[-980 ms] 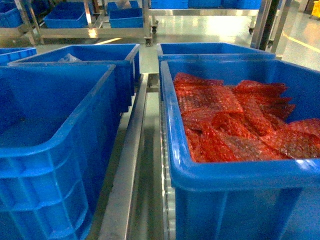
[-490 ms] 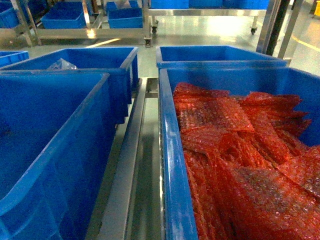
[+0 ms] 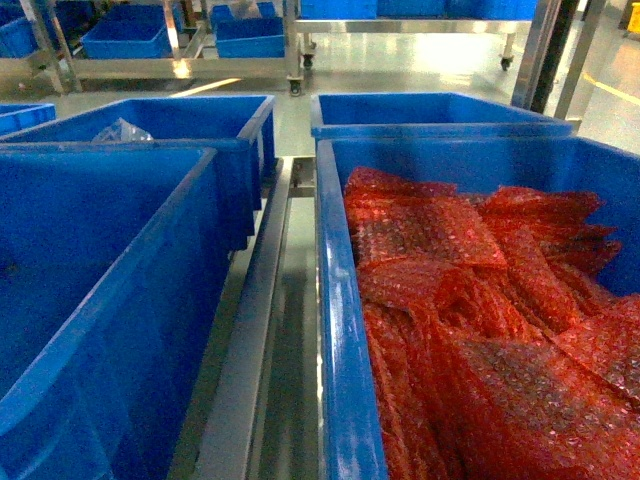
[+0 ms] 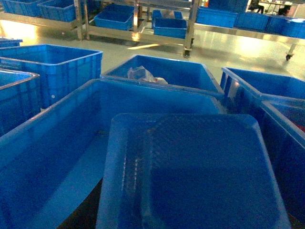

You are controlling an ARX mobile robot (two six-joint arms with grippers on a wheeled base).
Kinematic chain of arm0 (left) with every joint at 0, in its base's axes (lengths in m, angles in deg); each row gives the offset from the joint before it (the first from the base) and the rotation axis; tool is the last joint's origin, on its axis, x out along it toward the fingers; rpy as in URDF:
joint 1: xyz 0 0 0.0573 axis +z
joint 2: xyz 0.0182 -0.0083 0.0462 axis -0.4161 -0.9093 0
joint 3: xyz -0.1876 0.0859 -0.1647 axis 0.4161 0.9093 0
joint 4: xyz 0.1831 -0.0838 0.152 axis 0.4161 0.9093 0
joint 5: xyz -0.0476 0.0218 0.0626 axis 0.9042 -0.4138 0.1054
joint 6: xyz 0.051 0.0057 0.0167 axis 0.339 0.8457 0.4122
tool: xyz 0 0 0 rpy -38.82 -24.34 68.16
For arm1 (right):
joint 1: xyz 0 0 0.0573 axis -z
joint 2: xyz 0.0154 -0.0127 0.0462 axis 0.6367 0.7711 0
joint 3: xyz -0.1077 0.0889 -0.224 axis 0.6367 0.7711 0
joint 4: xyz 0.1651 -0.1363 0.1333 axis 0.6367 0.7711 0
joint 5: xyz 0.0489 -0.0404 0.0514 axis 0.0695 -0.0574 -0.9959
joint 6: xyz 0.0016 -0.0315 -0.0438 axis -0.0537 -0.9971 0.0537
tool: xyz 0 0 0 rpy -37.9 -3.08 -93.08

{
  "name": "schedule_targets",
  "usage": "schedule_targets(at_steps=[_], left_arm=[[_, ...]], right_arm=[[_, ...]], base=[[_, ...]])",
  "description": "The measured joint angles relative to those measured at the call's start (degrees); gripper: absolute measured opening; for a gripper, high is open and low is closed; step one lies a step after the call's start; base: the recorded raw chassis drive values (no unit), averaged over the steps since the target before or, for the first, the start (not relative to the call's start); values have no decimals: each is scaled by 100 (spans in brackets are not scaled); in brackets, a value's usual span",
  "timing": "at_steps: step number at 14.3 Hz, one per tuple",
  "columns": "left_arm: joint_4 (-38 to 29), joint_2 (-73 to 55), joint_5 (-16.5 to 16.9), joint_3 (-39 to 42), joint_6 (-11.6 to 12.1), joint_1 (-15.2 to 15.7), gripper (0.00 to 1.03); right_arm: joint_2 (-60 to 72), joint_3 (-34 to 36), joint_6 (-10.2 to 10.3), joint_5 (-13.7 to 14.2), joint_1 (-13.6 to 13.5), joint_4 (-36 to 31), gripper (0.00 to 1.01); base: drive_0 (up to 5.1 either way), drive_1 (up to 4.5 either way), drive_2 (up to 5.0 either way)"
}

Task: Pick blue part to blue bin on bottom shelf

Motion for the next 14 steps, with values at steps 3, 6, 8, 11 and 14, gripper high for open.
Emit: schedule_targets(at_steps=[3, 6, 8, 11, 14], left_arm=[[-2, 0, 0, 0, 0, 0, 43], [0, 0, 0, 0, -2, 0, 43], [0, 0, 0, 0, 0, 0, 43], [0, 0, 0, 0, 0, 0, 43], [0, 0, 0, 0, 0, 0, 43]], right_arm=[[0, 0, 0, 0, 0, 0, 98], [0, 0, 0, 0, 0, 0, 98], [0, 0, 0, 0, 0, 0, 98], [0, 0, 0, 0, 0, 0, 98], [0, 0, 0, -2, 0, 0, 98]], base=[[7, 426, -413], [2, 142, -138], [0, 0, 0], [0, 0, 0], [0, 0, 0]])
